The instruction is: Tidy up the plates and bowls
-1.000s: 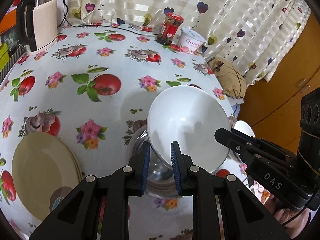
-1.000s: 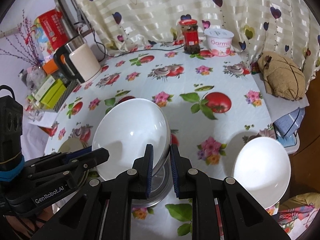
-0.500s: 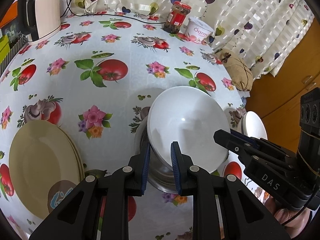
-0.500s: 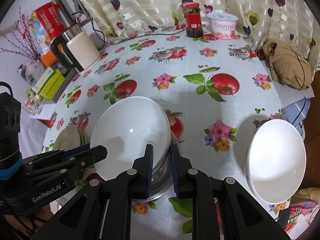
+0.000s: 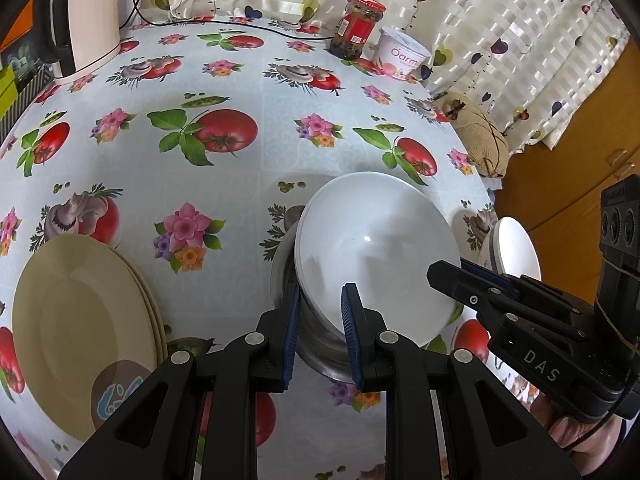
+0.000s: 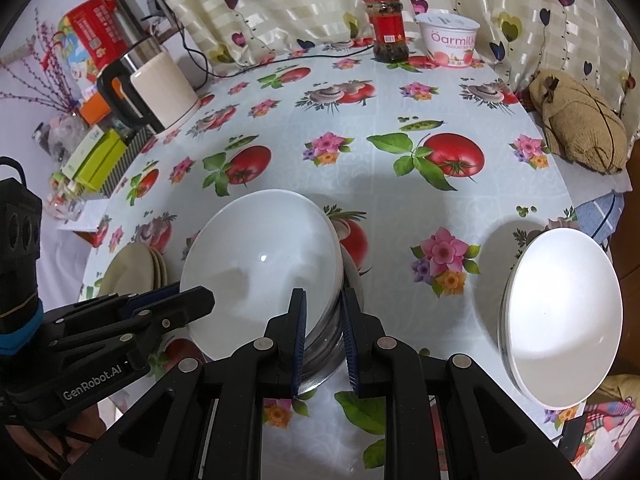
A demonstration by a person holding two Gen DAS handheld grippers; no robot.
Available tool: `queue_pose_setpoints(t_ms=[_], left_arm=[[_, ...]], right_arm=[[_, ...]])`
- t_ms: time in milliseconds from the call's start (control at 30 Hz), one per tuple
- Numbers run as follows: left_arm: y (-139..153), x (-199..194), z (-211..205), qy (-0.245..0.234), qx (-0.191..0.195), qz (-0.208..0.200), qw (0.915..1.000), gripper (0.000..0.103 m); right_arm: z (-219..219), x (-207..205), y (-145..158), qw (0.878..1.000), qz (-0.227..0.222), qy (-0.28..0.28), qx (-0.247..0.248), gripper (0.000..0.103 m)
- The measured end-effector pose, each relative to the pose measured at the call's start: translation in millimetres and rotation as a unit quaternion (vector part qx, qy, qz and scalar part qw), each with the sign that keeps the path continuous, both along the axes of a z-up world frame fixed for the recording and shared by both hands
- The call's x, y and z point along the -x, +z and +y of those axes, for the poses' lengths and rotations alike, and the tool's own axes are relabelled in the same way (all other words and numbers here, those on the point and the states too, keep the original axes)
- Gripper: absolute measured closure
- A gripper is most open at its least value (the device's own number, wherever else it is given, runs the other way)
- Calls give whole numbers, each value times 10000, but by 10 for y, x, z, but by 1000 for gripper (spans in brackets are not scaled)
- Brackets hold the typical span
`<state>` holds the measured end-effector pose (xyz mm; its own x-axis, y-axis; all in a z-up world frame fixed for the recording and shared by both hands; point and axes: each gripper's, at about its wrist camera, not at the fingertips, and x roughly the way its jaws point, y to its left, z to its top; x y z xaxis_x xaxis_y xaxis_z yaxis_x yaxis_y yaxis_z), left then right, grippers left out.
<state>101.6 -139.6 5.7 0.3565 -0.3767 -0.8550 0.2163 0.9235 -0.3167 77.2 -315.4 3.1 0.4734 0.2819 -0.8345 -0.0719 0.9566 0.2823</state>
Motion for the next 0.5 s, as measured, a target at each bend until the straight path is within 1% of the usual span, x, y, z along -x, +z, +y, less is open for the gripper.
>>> queue_pose_setpoints(t_ms=[300,500], left_arm=[[4,6,9,-9,88,13,10000,81],[72,37,19,-13,94,-157,9998,81]], right_arm=[[11,0,-10,10000,10,12,-7,84],[5,4,-12,10000,12,13,-7,83]])
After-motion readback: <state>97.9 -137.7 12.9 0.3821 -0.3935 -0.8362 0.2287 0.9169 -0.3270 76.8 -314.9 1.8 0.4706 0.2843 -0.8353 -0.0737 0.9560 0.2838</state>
